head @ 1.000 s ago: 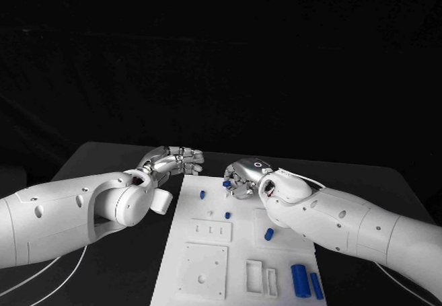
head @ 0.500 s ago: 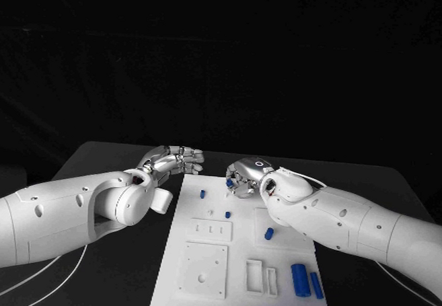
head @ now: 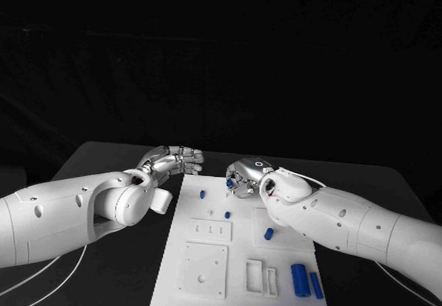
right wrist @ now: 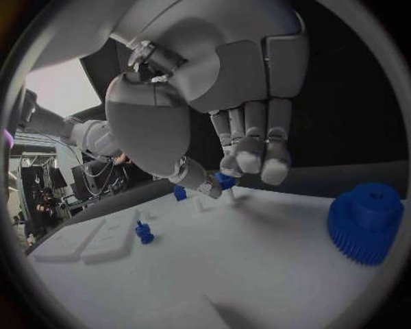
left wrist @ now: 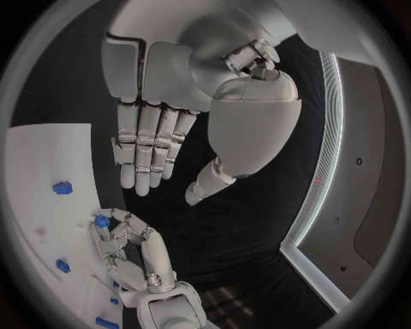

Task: Assemble the parts on the task board

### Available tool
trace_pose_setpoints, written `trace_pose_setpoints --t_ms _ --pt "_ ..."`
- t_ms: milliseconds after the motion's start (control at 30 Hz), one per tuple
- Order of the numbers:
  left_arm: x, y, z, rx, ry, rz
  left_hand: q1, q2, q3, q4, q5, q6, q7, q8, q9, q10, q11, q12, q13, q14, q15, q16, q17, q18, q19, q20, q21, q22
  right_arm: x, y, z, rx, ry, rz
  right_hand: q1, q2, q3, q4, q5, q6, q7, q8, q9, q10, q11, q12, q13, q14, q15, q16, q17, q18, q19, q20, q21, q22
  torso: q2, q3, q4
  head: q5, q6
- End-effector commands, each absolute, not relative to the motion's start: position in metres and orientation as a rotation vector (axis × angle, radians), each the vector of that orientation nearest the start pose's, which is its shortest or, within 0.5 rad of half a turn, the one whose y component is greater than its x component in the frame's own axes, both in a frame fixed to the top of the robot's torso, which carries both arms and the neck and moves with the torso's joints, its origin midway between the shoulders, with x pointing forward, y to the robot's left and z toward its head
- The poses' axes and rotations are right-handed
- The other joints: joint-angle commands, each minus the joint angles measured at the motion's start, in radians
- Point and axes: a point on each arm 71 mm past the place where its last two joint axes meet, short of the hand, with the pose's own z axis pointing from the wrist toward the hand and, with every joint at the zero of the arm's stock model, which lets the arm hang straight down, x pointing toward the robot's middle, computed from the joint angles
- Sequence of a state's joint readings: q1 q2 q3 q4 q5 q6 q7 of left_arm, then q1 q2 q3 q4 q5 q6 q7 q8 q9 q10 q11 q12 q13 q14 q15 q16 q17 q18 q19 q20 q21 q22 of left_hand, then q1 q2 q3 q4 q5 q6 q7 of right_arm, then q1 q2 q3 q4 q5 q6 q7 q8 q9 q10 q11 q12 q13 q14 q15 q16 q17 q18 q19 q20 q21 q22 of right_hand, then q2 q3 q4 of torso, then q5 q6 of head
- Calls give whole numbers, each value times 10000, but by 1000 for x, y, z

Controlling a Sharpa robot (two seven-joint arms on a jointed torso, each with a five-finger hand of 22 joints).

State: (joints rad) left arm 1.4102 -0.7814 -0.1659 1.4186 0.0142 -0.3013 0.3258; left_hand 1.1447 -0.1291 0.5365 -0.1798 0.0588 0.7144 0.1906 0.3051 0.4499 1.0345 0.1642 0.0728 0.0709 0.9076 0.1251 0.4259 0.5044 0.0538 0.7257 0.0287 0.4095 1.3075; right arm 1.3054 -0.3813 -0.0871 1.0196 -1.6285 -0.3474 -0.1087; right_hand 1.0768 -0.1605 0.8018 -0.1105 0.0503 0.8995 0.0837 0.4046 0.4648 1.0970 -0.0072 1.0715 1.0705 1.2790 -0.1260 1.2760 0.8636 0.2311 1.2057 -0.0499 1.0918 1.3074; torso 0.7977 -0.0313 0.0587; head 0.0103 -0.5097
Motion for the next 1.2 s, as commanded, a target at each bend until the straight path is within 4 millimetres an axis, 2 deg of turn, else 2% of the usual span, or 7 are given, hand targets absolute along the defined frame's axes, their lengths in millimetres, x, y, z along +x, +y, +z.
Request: trace_pose_setpoints --t_ms 33,467,1200 --pt "528 209 -126 -9941 14456 -14864 -99 1 5 -45 42 91 104 -42 -13 57 7 -42 -14 20 63 -34 15 136 -56 18 53 207 571 -97 -162 -3719 15162 4663 7 98 5 -70 -14 1347 6 21 13 -515 -172 32 -10 -2 -35 -20 18 307 12 -81 55 171 -1 -3 -7 8 -4" --pt "528 209 -126 -9939 14455 -14863 -101 0 10 -53 41 92 101 -42 -14 56 2 -42 -14 20 63 -38 19 137 -57 18 55 207 571 -98 -163 -3869 15257 4566 -3 101 -2 -90 -14 1342 8 18 19 -521 -170 36 -14 -3 -33 -23 25 307 7 -82 59 171 -1 -7 9 -7 -24" --pt "529 209 -126 -9933 14438 -14856 -109 10 18 -59 41 93 94 -42 -17 55 -5 -43 -14 19 64 -45 24 138 -57 19 58 207 569 -97 -161 -3936 14910 4579 2 112 -6 -135 -14 1351 5 22 34 -521 -171 50 -18 1 -32 -25 40 307 4 -87 68 172 -1 -5 -1 3 -53"
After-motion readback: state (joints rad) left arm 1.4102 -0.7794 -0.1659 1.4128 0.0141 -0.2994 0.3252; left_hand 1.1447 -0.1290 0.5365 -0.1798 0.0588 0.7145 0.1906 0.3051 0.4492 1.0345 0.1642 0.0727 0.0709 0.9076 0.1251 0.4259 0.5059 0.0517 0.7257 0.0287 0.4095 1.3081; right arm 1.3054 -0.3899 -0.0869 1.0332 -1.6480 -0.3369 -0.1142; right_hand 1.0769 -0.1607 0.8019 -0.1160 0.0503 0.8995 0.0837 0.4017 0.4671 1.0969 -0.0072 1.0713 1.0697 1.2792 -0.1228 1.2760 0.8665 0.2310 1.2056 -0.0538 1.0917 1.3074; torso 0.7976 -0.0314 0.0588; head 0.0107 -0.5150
